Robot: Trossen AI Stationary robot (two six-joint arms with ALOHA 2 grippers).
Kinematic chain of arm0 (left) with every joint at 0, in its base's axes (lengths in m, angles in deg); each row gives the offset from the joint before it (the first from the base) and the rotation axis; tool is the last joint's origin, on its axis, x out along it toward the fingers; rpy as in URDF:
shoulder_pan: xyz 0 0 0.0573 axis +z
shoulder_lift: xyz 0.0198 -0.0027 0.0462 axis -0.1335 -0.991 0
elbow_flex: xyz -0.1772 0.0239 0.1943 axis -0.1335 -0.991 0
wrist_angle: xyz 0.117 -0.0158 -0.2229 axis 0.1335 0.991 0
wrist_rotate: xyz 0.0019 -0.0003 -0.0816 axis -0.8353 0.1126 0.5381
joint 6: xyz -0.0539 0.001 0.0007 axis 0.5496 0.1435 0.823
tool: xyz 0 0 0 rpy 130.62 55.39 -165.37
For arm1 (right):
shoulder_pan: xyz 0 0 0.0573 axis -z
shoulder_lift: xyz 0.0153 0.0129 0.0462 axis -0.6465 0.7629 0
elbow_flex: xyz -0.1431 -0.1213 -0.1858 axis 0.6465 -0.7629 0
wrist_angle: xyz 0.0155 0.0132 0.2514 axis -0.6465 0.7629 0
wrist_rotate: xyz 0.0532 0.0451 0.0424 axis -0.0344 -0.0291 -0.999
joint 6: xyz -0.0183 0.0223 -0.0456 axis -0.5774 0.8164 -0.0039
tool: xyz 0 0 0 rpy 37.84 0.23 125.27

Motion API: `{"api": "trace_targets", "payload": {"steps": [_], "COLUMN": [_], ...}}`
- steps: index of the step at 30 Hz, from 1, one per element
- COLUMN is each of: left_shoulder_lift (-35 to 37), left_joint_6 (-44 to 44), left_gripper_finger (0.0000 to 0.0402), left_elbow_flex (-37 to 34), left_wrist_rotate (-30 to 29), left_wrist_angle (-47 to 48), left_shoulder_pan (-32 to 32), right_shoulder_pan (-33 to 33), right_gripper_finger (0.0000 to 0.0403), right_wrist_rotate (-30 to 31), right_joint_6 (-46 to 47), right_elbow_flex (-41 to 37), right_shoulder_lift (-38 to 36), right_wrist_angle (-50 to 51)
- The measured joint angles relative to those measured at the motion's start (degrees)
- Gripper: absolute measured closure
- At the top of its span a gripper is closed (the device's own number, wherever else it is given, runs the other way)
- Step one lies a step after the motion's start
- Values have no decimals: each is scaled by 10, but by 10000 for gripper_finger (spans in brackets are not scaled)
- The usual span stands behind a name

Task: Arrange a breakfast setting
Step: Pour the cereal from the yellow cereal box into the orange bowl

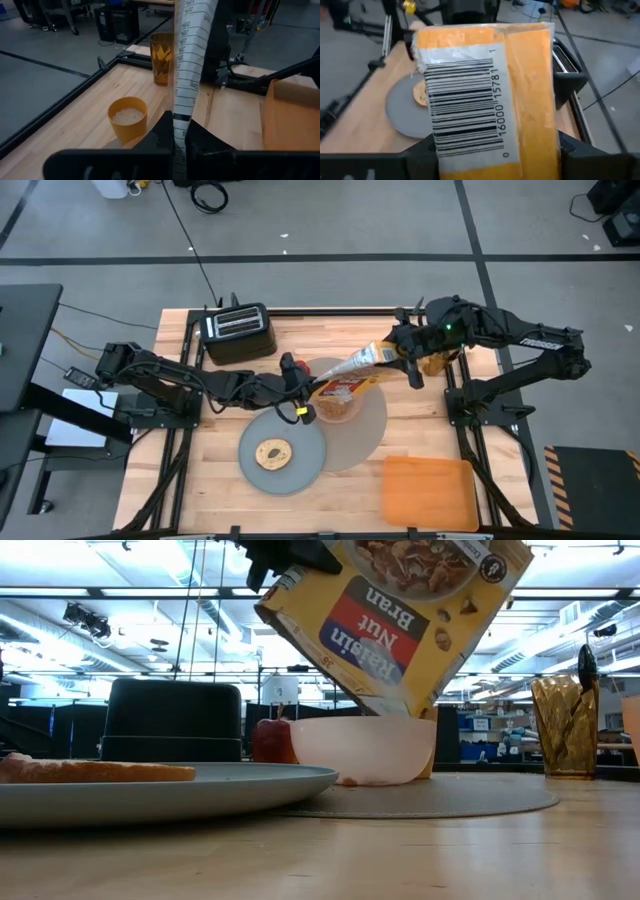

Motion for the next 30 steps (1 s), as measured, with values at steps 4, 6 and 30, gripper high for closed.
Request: {"api": "trace_targets", "payload": {"steps": [4, 6, 30], "left_shoulder_lift": [0, 0, 3], "left_joint_6": [3, 3, 7], "left_gripper_finger": [393, 393, 393], "left_elbow_flex": [0, 0, 0], "left_wrist_rotate": [0, 0, -2], "left_wrist_angle": [2, 3, -2], "left_shoulder_pan": [1, 1, 2], "right_shoulder_pan": [1, -1, 35], "right_gripper_finger": [211, 211, 128], "right_wrist_rotate": [-15, -2, 49], "right_joint_6": [22, -8, -52], "right_elbow_flex": [0, 1, 0], "right_shoulder_lift": [0, 0, 0], "right_wrist_angle": [-3, 12, 261]}}
